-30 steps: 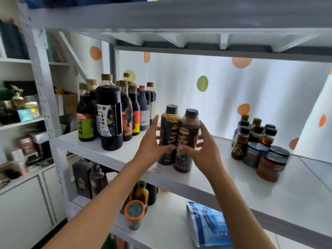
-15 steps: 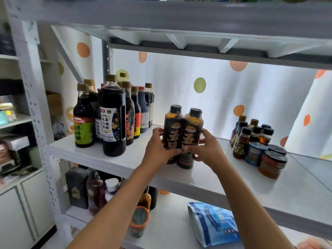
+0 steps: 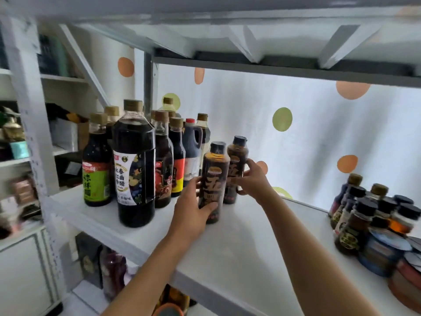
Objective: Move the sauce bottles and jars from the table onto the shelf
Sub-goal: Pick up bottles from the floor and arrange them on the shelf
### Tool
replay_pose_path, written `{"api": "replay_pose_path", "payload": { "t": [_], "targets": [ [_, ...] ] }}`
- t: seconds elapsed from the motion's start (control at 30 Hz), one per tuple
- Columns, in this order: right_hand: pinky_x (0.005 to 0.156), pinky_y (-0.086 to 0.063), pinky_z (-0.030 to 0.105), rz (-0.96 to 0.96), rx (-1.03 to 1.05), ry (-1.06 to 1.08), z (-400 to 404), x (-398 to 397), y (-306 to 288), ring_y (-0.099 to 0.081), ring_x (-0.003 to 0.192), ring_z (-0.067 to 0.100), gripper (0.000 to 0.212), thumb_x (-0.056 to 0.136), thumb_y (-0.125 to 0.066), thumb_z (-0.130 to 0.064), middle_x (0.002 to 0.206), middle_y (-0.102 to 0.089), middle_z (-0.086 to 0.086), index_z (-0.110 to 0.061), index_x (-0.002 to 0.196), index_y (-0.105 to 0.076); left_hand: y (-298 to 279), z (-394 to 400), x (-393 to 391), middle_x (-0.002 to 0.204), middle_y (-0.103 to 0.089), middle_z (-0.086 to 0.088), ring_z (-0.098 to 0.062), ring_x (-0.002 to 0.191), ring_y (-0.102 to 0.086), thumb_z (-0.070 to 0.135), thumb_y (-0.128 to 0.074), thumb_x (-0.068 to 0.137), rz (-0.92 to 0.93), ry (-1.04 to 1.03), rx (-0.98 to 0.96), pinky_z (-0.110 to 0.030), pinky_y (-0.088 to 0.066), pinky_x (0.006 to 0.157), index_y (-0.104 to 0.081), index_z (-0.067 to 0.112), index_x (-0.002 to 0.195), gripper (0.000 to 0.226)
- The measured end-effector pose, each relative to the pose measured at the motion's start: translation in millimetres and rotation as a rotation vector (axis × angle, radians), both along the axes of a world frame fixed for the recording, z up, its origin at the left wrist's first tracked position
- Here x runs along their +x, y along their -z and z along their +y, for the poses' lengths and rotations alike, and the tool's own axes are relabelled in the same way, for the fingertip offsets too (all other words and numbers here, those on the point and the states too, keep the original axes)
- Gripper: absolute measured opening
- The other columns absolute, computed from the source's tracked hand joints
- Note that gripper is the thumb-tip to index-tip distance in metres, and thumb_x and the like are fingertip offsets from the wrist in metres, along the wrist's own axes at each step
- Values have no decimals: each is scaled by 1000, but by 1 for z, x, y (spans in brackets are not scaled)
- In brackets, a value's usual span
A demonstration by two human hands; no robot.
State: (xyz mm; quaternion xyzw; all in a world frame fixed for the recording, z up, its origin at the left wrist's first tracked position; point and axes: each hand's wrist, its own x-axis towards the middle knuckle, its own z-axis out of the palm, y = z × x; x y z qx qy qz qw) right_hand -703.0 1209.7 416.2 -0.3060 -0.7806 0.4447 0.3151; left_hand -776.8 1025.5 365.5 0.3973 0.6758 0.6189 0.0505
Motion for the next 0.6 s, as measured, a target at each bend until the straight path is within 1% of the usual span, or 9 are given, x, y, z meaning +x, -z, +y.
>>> {"api": "replay_pose_path", "payload": {
  "t": [0.07, 0.13, 0.2, 0.3, 0.37, 0.43, 0.47, 0.53, 0.6],
  "targets": [
    [67, -59, 47, 15, 44, 9, 15, -20, 3, -68, 79, 31, 59, 71, -79, -14, 89, -67, 10, -25, 122, -53, 1, -1, 0, 121, -55, 22, -3, 116, -53, 8, -76, 80, -23, -28, -14, -30, -46, 99, -44, 37, 131, 67],
    [63, -58, 42, 24, 64, -10, 28, -38, 4, -67, 75, 28, 58, 69, -75, -18, 87, -67, 6, -26, 122, -54, 3, -1, 0, 118, -54, 25, -1, 115, -52, 8, -75, 81, -23, -58, -13, -27, -46, 99, -44, 42, 127, 65],
    [56, -53, 33, 24, 65, -31, 39, -55, 6, -64, 71, 25, 56, 70, -73, -19, 87, -68, 5, -26, 122, -55, 5, 0, 0, 120, -55, 24, -3, 117, -53, 9, -75, 81, -26, -81, -17, -31, -47, 101, -44, 44, 125, 64],
    [59, -49, 27, 19, 61, -38, 46, -72, 5, -61, 72, 21, 59, 69, -69, -20, 90, -66, 5, -24, 125, -53, 8, 2, 0, 126, -54, 22, -5, 122, -51, 12, -74, 82, -29, -110, -28, -37, -47, 103, -44, 43, 131, 65],
    [58, -47, 25, 7, 70, -40, 47, -80, 2, -59, 70, 19, 62, 64, -64, -21, 88, -63, 4, -23, 125, -53, 8, 3, 1, 127, -52, 22, -4, 123, -51, 12, -72, 84, -34, -124, -34, -34, -46, 104, -42, 42, 135, 66],
    [62, -50, 28, -13, 72, -42, 49, -86, 1, -59, 74, 20, 61, 70, -67, -15, 92, -62, 6, -22, 128, -51, 8, 1, 4, 129, -51, 22, -2, 122, -49, 14, -71, 86, -29, -127, -46, -30, -44, 104, -40, 40, 138, 66],
    [68, -55, 33, -21, 77, -42, 50, -88, 1, -61, 79, 23, 60, 74, -69, -13, 97, -64, 7, -21, 130, -50, 7, 0, 5, 131, -50, 20, -1, 123, -48, 15, -70, 86, -21, -127, -51, -30, -44, 104, -39, 39, 140, 67],
    [77, -58, 39, -29, 87, -29, 49, -90, 1, -64, 88, 27, 59, 76, -70, -12, 104, -66, 9, -21, 131, -50, 7, 0, 5, 134, -50, 18, -3, 125, -48, 15, -70, 86, -15, -132, -48, -35, -44, 106, -38, 38, 141, 67],
    [80, -56, 39, -24, 85, -5, 46, -90, 1, -64, 94, 29, 58, 78, -67, -12, 110, -66, 8, -20, 133, -50, 6, 0, 4, 133, -50, 17, -2, 125, -47, 13, -69, 87, -6, -133, -57, -37, -44, 106, -39, 36, 141, 66]
  ]
}}
